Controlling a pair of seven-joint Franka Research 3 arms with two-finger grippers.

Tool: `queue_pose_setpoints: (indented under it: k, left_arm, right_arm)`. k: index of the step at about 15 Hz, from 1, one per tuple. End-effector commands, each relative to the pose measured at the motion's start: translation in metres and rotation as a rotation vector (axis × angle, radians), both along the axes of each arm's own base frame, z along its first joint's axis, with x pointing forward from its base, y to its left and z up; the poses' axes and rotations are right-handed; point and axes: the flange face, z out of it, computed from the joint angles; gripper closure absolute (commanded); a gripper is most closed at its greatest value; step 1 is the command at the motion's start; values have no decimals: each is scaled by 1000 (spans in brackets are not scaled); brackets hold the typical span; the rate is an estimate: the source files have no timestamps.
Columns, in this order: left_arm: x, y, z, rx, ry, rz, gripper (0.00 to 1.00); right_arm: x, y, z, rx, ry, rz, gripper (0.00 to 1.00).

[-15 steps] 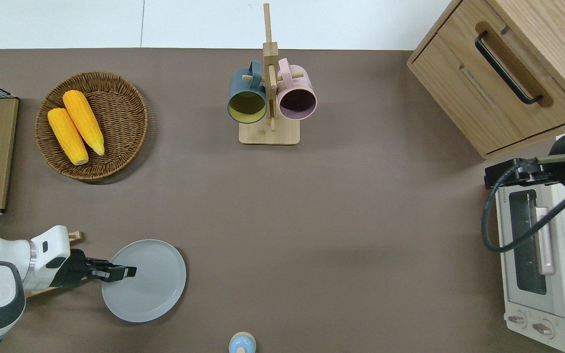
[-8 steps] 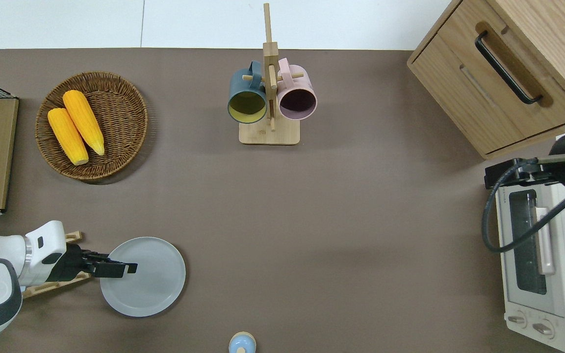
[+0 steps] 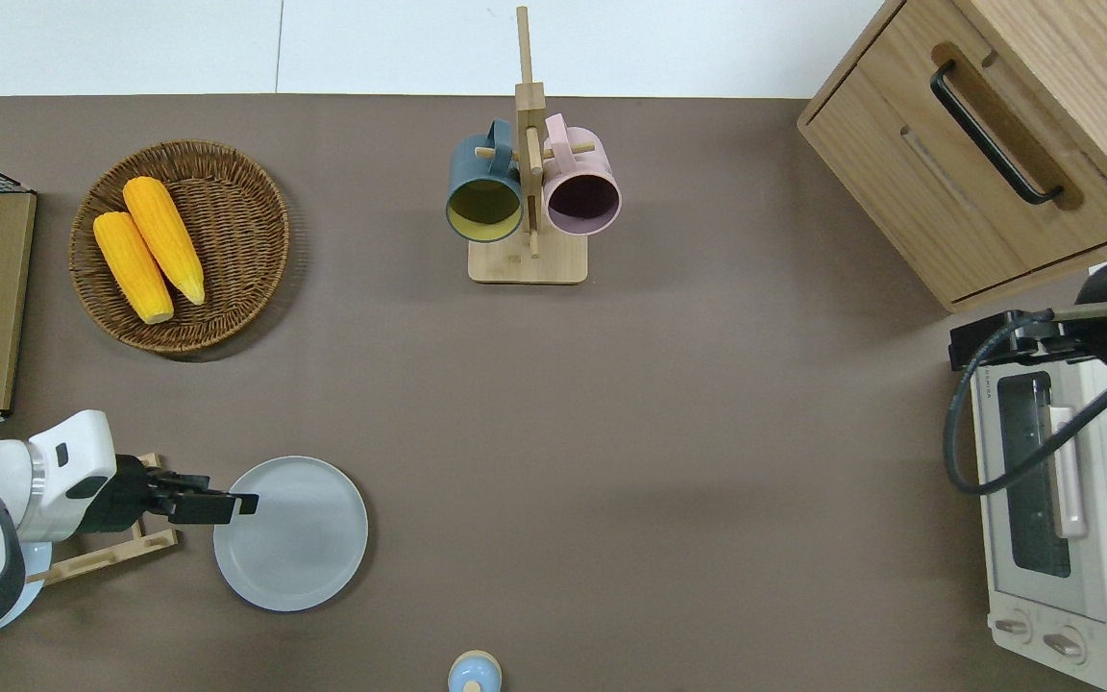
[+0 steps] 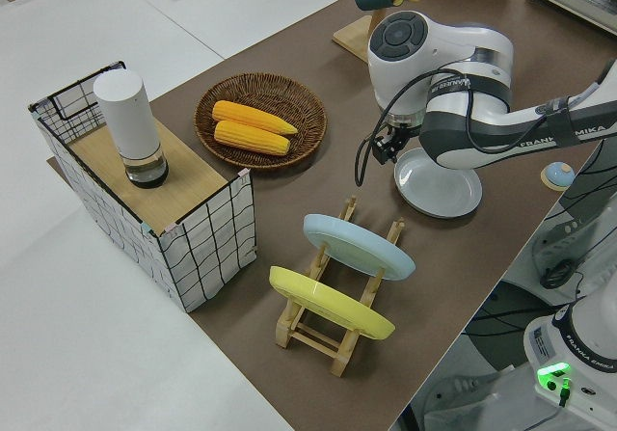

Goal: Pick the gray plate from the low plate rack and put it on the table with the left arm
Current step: 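Open the left gripper and withdraw it from the plate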

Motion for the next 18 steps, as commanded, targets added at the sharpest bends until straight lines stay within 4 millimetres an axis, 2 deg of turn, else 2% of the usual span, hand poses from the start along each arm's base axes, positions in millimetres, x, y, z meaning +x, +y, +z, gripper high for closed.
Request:
queue_pose_setpoints:
  k: [1,5,7,10,11,12,14,17,18]
  left_arm:
    - [7,-1,36,70,-4,6,5]
    - [17,0,88,153,-10,37,5]
    - [22,-2,124,208,-6,47,5]
    - [30,-11,164,270,-16,94,5]
    - [32,-22,181,290,-14,113,5]
    - [31,-23,202,326,-5,133,5]
    - [32,-34,228,385,-22,155,5]
    - [27,-35,259,402,-14,208,2]
    - [26,-34,263,402,-6,205,2]
  right_arm:
    - [0,1,3,3,-5,-2,17]
    - [0,1,3,3,-5,-2,17]
    - [0,1,3,3,-5,-2,17]
    - [0,1,3,3,-5,-2,17]
    - [0,1,3,3,-5,-2,17]
    - [0,1,3,3,-5,-2,17]
    - [0,1,3,3,-5,-2,17]
    - [0,1,3,3,-5,-2,17]
    - [0,1,3,3,-5,-2,17]
